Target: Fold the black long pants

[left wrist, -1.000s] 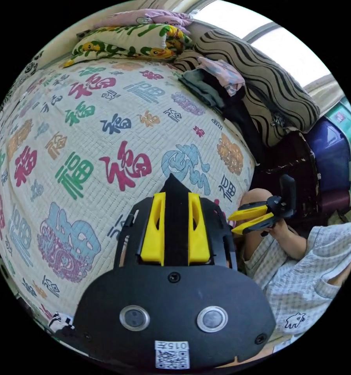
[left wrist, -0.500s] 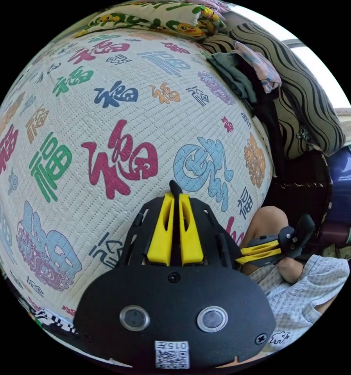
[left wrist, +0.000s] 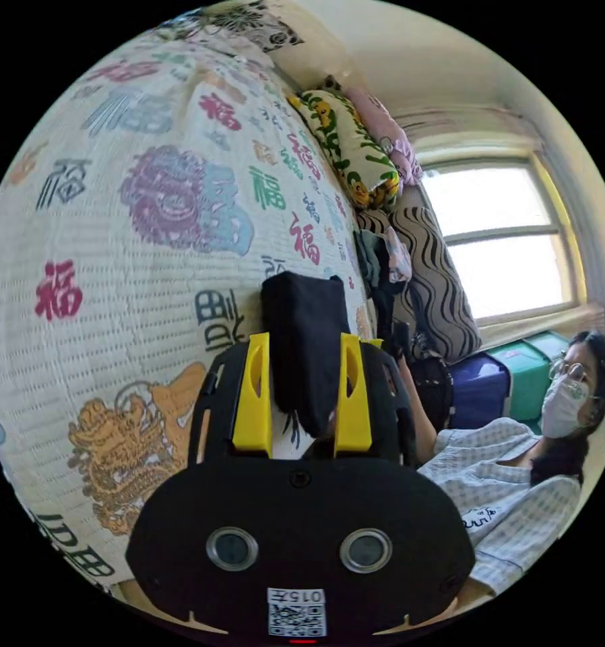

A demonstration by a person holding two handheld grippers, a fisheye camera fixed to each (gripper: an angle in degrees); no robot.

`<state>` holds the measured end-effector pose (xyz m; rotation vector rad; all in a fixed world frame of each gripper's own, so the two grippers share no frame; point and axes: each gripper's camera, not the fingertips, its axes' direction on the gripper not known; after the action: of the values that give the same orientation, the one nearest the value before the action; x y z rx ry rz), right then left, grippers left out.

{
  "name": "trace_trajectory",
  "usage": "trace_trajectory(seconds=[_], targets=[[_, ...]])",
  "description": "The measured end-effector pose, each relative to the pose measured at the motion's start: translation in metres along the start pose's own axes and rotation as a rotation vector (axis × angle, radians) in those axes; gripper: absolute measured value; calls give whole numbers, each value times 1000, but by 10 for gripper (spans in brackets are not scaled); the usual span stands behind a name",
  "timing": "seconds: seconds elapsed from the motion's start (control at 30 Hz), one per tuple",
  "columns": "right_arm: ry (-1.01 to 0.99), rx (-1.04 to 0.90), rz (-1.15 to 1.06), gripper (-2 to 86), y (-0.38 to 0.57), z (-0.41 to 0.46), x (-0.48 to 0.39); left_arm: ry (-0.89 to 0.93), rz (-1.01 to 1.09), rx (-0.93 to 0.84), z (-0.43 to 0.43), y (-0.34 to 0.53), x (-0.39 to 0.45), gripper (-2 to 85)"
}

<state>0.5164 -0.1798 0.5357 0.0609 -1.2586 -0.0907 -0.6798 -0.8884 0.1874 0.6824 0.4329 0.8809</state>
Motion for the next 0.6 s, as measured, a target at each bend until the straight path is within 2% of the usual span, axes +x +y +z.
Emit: trace_trajectory(seconds=[0.1, 0.27, 0.4, 0.53, 0.6], targets=[[-7, -106, 40, 119, -21, 10, 27, 109, -81, -26, 3, 18, -44, 164], [-62, -184, 31, 98, -45, 26, 44, 246, -25, -48, 24, 5, -57, 167], [-121, -214, 29, 94, -60, 32, 56, 162, 34, -162, 44, -18, -44, 149], [-241, -178, 38, 103, -60, 22, 72, 159, 23, -176, 42, -17, -50, 133], [-440, -123, 53, 145, -59, 12, 85, 146, 22, -173, 39, -13, -51, 127]])
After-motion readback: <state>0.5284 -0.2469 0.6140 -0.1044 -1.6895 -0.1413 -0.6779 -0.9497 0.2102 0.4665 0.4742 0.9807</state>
